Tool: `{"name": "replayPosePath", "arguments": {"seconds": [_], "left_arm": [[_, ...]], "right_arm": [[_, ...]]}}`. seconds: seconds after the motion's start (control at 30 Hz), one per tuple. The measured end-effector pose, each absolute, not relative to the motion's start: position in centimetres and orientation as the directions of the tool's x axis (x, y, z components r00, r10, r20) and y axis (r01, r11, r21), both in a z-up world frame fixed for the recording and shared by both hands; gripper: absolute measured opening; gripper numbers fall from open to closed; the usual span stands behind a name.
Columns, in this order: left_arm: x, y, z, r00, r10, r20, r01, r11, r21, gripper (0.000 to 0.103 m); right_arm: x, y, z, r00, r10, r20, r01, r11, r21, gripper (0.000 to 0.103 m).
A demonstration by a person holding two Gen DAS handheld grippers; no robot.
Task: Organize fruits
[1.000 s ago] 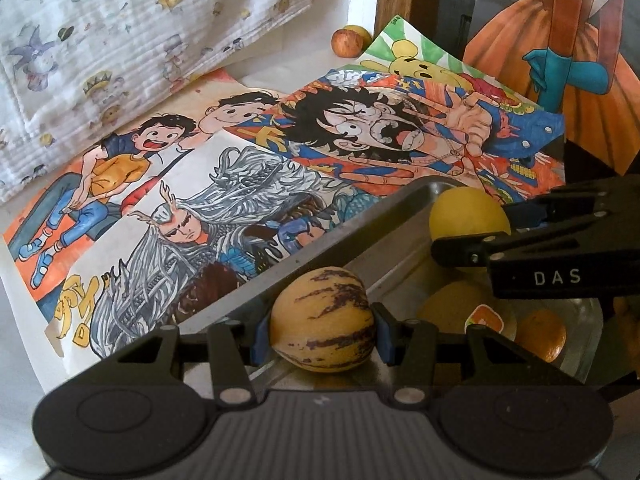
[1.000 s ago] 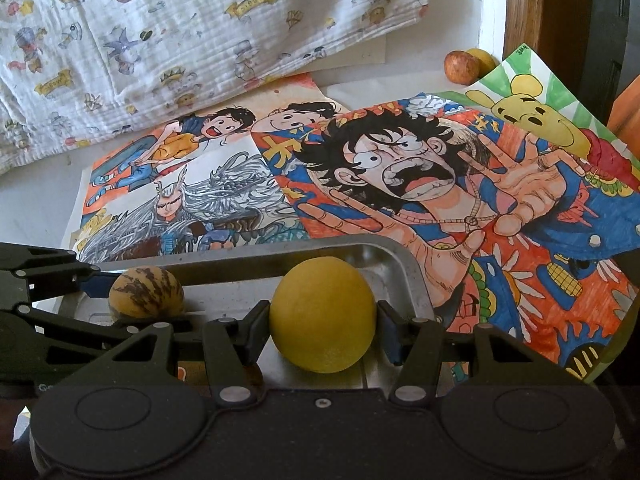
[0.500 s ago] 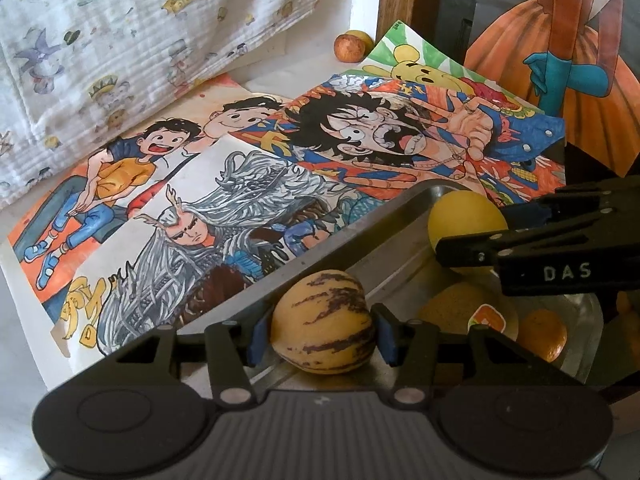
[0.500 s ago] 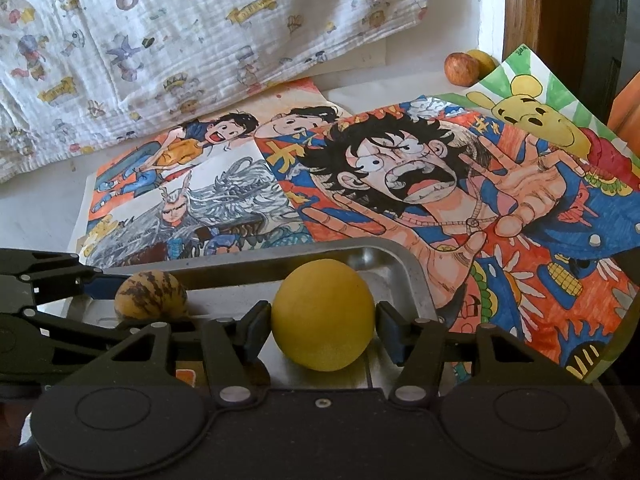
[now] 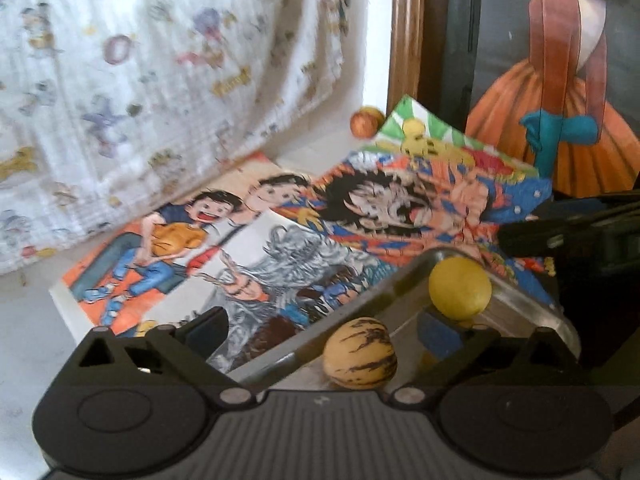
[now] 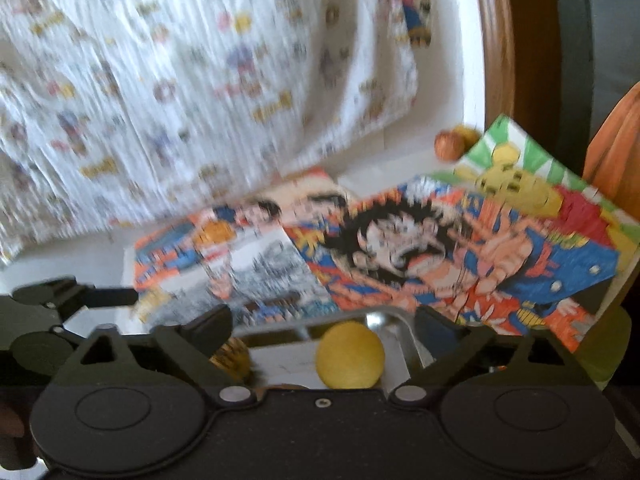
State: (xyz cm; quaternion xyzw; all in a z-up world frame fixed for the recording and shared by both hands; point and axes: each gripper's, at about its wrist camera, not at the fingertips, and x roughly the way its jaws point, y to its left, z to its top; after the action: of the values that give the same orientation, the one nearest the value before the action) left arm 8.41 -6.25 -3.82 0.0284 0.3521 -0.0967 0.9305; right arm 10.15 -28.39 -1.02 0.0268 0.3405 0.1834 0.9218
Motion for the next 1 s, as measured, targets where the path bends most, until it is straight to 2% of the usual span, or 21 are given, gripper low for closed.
{"name": "replayPosePath", "arguments": {"seconds": [0.2, 0.43, 0.57, 0.7, 1.0], "left_arm": [[4.4, -3.6, -1.9, 0.768, -0.134, -0.626, 0.171, 0.985, -0.001, 0.103], [-0.4, -2.2, -1.5, 0.757, -0.107, -0.644, 0.15, 0.989, 0.011, 0.103], [-3.2, -1.4, -1.3, 0.758, -0.107, -0.643, 0.138, 0.99, -0.002, 0.103], [-5.3, -0.8, -1.2, 0.757, -0.104, -0.645, 0.116, 0.993, -0.023, 0.103], [-6.5, -1.1, -1.3, 0.751, -0.077, -0.656, 0.089, 0.996, -0.014, 0.103]], "right_arm": [[4.7, -28.2, 2.6, 0.755, 0.351, -0.554, -0.289, 0.936, 0.199, 0.102], [-0.4, -25.6, 1.4, 0.714, 0.31, -0.628, -0.241, 0.951, 0.195, 0.102], [-3.3, -23.3, 0.4, 0.7, 0.238, -0.674, -0.208, 0.97, 0.126, 0.102], [-5.8, -22.0, 0.1, 0.719, 0.18, -0.671, -0.18, 0.981, 0.069, 0.102], [-7.0, -22.3, 0.3, 0.731, 0.151, -0.666, -0.14, 0.988, 0.07, 0.102]]}}
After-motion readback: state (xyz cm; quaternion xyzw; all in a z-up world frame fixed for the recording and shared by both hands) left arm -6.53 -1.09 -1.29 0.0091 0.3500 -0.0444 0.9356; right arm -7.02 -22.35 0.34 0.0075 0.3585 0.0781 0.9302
